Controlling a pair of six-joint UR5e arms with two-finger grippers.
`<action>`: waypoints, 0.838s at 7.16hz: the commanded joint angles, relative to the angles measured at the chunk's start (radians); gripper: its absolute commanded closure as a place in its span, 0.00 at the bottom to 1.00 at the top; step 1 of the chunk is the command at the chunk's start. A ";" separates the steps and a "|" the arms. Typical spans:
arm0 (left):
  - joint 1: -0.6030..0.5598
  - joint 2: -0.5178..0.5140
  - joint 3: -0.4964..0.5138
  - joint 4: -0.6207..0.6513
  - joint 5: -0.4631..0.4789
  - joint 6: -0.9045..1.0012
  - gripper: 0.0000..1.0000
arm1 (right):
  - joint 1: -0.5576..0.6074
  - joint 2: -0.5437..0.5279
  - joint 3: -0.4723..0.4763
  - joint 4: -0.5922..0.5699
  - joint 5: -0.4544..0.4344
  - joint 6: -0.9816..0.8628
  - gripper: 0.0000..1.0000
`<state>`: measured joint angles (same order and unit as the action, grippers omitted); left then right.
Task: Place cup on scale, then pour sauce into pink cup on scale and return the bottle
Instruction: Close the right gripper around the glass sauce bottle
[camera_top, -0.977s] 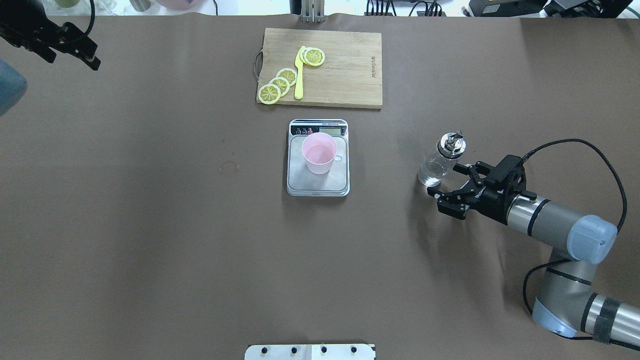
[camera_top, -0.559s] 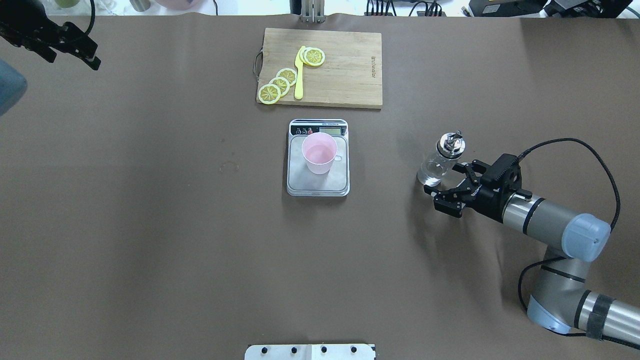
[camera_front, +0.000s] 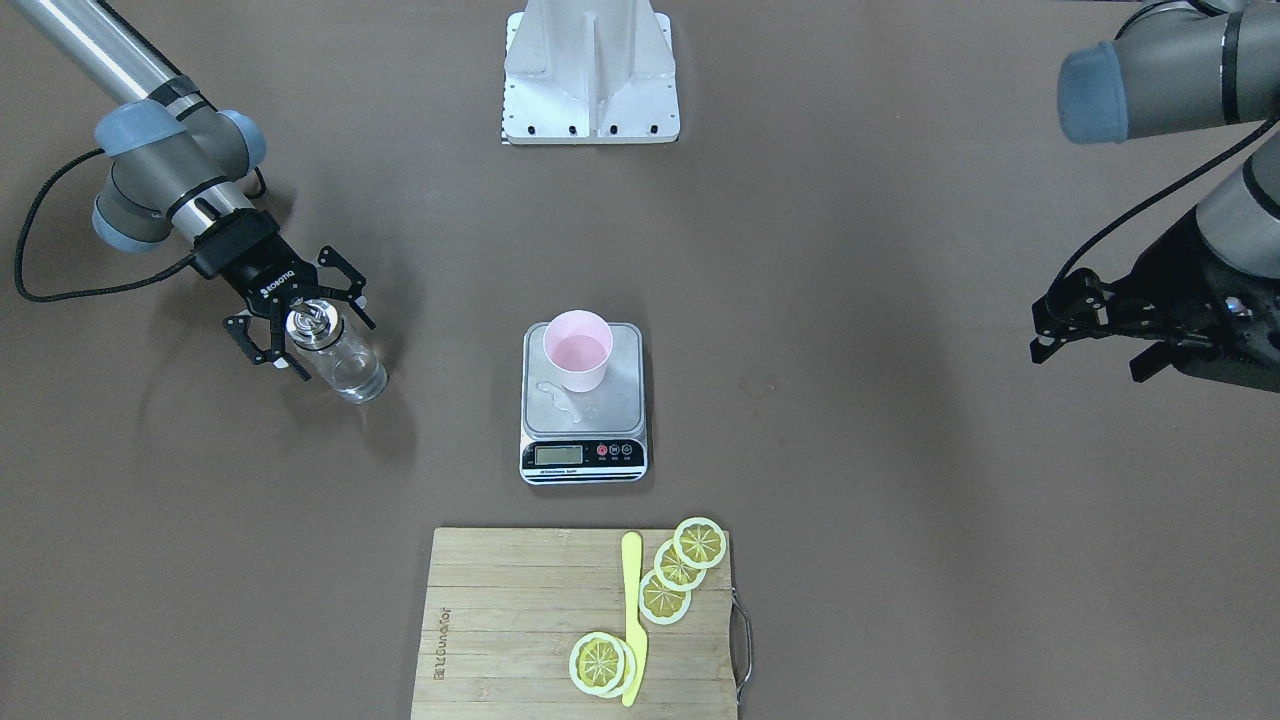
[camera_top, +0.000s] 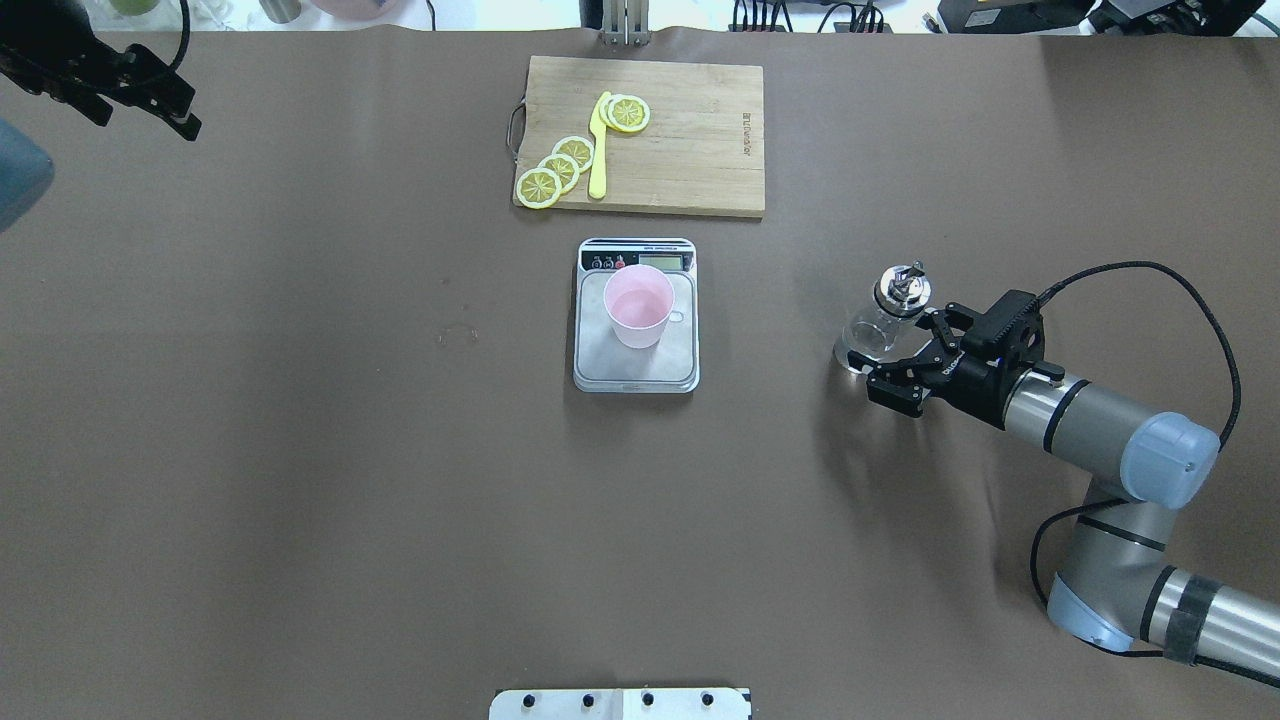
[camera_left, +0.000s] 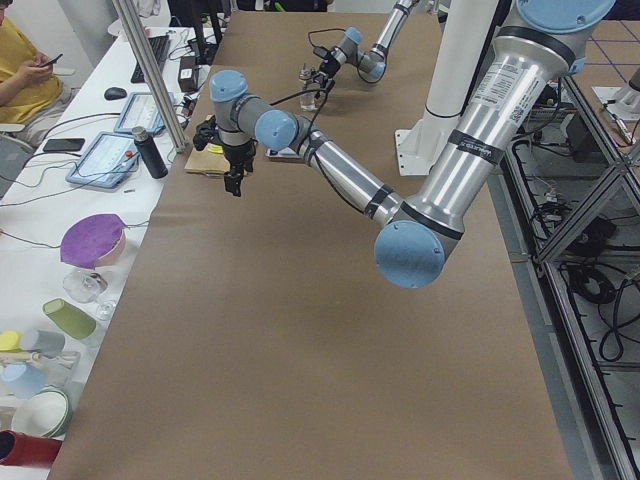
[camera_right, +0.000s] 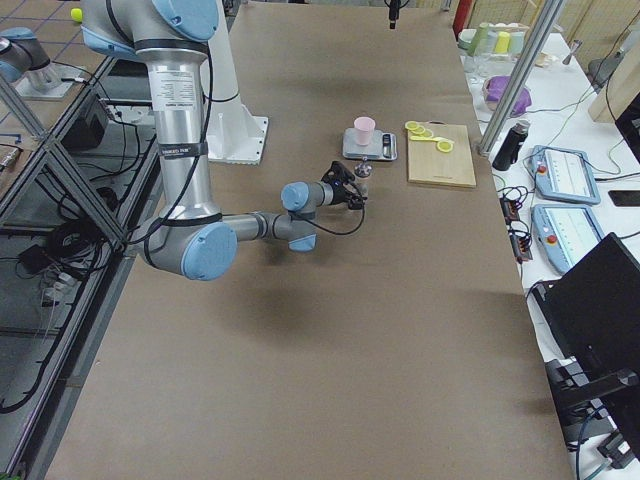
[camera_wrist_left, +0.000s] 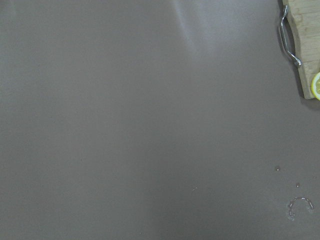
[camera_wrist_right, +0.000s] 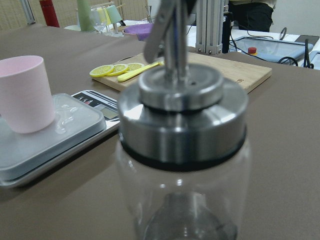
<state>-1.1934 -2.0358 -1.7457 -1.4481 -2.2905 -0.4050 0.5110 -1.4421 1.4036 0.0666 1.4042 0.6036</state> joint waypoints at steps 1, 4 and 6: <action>0.000 -0.001 0.000 0.000 -0.001 0.000 0.01 | 0.001 0.012 -0.012 -0.004 -0.001 0.001 0.03; 0.000 0.000 0.000 0.000 -0.001 0.000 0.01 | 0.017 0.016 -0.014 -0.025 0.001 0.001 0.27; 0.000 0.000 0.002 0.000 -0.001 0.002 0.01 | 0.023 0.023 -0.014 -0.027 0.001 0.002 0.56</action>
<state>-1.1934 -2.0358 -1.7447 -1.4481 -2.2918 -0.4047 0.5297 -1.4223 1.3898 0.0427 1.4052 0.6047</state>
